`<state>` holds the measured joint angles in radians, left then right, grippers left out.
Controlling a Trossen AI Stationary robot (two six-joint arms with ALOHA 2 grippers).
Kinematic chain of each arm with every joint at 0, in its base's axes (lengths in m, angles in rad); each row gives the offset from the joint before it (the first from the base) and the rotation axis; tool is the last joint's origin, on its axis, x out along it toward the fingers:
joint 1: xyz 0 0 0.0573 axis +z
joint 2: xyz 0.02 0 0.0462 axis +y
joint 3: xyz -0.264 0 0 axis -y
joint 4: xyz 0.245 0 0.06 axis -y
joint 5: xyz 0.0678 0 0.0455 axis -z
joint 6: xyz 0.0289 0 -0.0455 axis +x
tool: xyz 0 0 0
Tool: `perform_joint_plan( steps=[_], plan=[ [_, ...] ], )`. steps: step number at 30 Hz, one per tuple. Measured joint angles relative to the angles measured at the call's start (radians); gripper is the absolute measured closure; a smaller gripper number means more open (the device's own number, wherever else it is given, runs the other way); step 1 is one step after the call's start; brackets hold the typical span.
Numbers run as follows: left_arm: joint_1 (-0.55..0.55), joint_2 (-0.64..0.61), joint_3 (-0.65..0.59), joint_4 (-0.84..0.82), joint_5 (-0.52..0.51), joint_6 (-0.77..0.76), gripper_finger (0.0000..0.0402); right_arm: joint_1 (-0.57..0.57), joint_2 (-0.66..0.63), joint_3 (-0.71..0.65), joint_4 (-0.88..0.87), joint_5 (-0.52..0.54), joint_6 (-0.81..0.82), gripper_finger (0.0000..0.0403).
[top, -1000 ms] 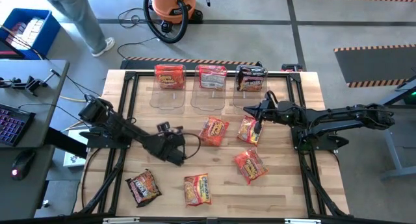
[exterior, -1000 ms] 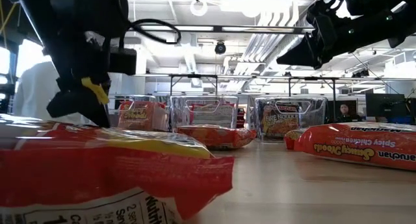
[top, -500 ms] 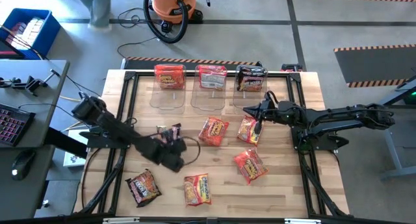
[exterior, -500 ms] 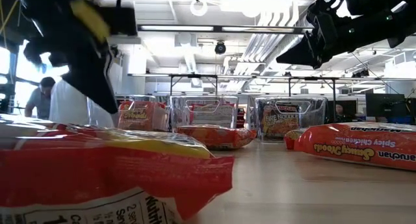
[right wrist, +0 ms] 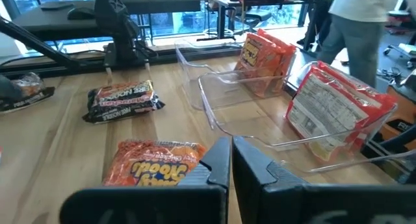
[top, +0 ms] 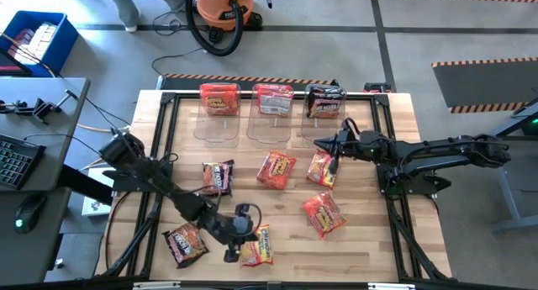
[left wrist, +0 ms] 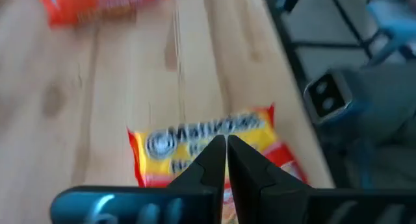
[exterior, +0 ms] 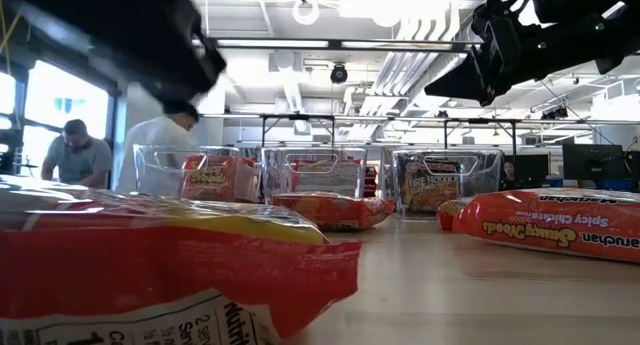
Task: Sort Maruchan noodles
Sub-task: Put the red noodle pack into the middle transparent bin
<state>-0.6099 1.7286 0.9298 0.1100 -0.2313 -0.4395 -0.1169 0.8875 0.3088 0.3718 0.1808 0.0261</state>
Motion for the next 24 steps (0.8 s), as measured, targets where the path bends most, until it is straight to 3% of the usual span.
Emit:
perform_joint_plan(
  steps=[9, 19, 21, 24],
  plan=[
    [0.016, 0.084, 0.004, -0.107, 0.031, -0.011, 0.0392, 0.000, 0.000, 0.000, 0.000, -0.006, 0.021, 0.0403],
    [0.069, 0.034, 0.054, -0.252, -0.126, 0.181, 0.0392, 0.000, 0.000, 0.000, -0.005, -0.006, 0.022, 0.0403],
    [0.073, 0.006, 0.084, -0.279, -0.081, 0.157, 0.0392, 0.000, 0.002, 0.000, -0.009, -0.006, 0.025, 0.0403],
    [0.061, -0.007, 0.110, -0.274, 0.090, 0.095, 0.0392, 0.000, 0.002, 0.000, -0.018, -0.005, 0.021, 0.0403]
  ],
)
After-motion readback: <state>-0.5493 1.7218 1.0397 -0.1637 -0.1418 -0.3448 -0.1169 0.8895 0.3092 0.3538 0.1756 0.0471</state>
